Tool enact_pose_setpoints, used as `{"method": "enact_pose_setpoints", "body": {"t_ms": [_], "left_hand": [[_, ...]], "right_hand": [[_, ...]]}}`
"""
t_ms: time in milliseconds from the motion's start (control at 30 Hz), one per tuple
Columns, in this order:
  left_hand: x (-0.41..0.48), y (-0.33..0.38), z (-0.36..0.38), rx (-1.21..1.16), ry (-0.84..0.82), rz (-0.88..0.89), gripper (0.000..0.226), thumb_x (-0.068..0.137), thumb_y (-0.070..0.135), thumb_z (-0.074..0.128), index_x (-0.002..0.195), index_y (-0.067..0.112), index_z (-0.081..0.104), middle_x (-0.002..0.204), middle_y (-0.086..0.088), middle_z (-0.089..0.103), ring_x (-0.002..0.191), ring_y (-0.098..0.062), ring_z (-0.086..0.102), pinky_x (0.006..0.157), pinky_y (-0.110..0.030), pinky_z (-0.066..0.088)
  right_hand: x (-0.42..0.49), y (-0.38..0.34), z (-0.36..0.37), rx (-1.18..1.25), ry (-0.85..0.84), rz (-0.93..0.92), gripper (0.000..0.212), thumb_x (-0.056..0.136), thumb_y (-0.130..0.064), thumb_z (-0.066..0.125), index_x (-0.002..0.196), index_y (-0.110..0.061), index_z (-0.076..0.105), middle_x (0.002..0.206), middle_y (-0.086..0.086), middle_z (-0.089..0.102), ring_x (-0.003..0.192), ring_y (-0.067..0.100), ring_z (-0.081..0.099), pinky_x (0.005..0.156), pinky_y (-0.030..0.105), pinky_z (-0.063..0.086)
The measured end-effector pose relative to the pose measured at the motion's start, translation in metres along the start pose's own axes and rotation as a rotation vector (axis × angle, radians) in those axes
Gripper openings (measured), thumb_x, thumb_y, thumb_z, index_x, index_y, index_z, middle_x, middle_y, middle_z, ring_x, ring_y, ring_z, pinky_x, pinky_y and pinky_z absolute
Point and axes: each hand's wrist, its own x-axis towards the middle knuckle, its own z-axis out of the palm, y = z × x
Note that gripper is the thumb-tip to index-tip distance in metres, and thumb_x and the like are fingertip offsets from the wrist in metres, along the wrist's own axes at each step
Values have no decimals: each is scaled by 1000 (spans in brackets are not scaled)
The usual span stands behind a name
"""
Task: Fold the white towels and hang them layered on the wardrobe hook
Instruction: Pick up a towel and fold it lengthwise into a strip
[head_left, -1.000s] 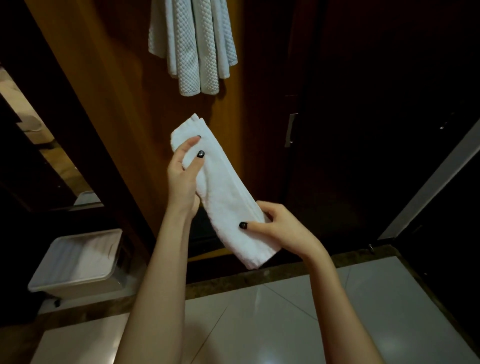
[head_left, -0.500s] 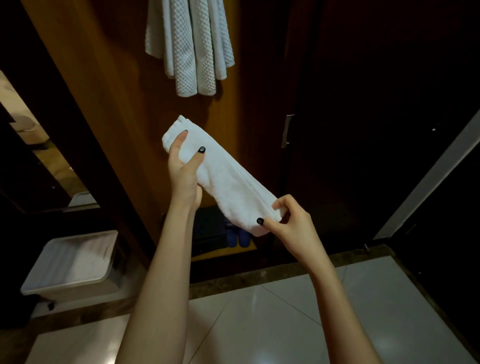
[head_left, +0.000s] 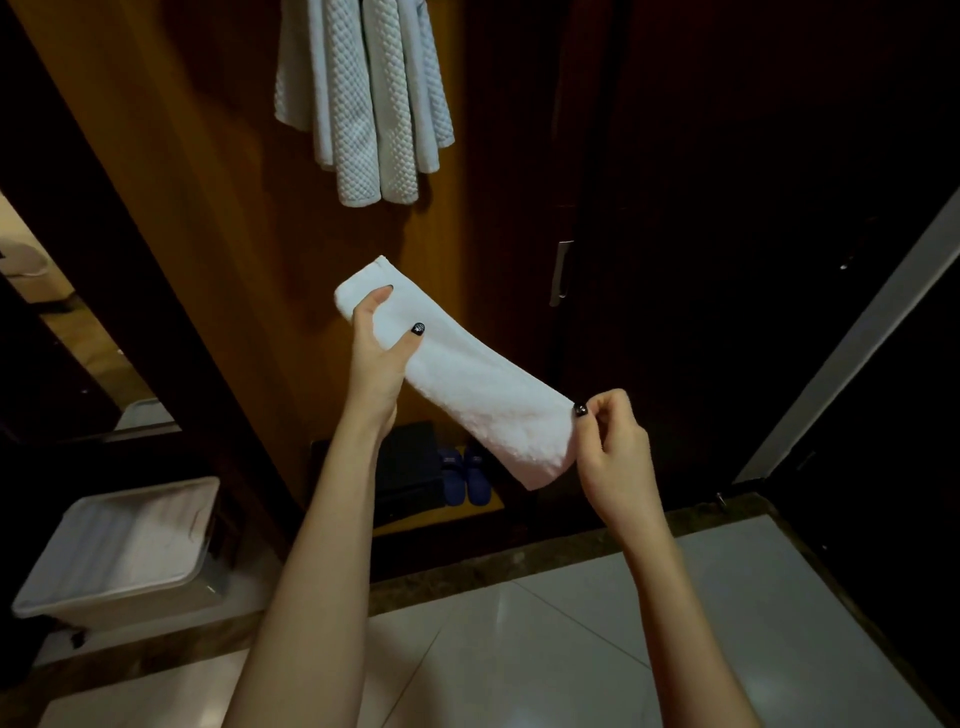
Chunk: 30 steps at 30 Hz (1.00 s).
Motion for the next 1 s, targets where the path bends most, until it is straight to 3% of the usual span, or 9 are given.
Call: {"method": "enact_pose_setpoints", "body": {"t_ms": [100, 233, 333, 400, 500, 600, 700, 867, 1000], "left_hand": [[0, -2, 6, -141, 0, -48, 50, 94, 4, 60, 133, 31, 44, 130, 1, 49, 113, -15, 56, 76, -21, 55], [10, 5, 6, -209, -49, -64, 50, 93, 6, 61, 134, 30, 47, 128, 3, 53, 113, -15, 59, 79, -22, 55], [18, 10, 10, -223, -160, -79, 51, 93, 6, 61, 138, 24, 47, 134, -4, 54, 115, -18, 61, 80, -25, 55], [23, 14, 13, -242, -202, -92, 50, 92, 5, 61, 137, 24, 49, 135, -6, 55, 116, -18, 61, 80, -25, 54], [31, 18, 14, -284, -194, -116, 47, 92, 6, 62, 134, 26, 51, 132, -4, 56, 113, -18, 62, 80, -26, 55], [35, 19, 15, -292, -200, -130, 51, 93, 5, 61, 139, 22, 47, 133, -6, 55, 114, -20, 61, 80, -27, 55], [37, 19, 15, -349, -207, -137, 54, 94, 5, 59, 143, 20, 44, 137, -9, 54, 119, -25, 59, 90, -36, 55], [35, 20, 15, -439, -337, -130, 56, 95, 6, 57, 146, 19, 39, 143, -16, 51, 128, -36, 52, 108, -53, 40], [35, 30, 18, -485, -414, -136, 56, 96, 6, 55, 147, 18, 37, 144, -17, 50, 119, -32, 57, 100, -47, 49]], "right_hand": [[3, -2, 0, 2, 2, 81, 10, 100, -19, 50, 95, -28, 49, 82, -5, 57, 70, -9, 55, 54, 10, 42], [9, 1, -15, 359, -451, 142, 11, 90, -29, 66, 88, -22, 74, 82, -4, 71, 75, 6, 65, 64, 15, 49], [9, 3, -15, 357, -629, 118, 23, 91, -35, 66, 77, -18, 73, 74, -1, 65, 70, 10, 59, 64, 20, 44], [8, 4, -10, 464, -644, 131, 21, 93, -31, 60, 86, -16, 73, 82, 4, 65, 76, 17, 60, 69, 25, 45], [8, 3, -5, 700, -560, 194, 18, 94, -22, 54, 95, -21, 72, 75, -12, 65, 70, 2, 61, 64, 16, 47], [10, 4, 2, 717, -531, 202, 24, 95, -19, 54, 111, -6, 65, 73, -14, 65, 66, -1, 61, 60, 14, 47], [11, 4, 6, 673, -527, 155, 19, 95, -25, 54, 96, -17, 72, 77, -10, 65, 70, 2, 60, 64, 16, 46], [15, 7, 9, 699, -577, 152, 32, 94, -21, 55, 110, 2, 69, 130, 1, 63, 115, 16, 60, 87, 23, 48], [12, 5, 14, 735, -662, 220, 22, 95, -21, 52, 93, -6, 67, 84, -2, 64, 75, 8, 60, 66, 20, 45]]}}
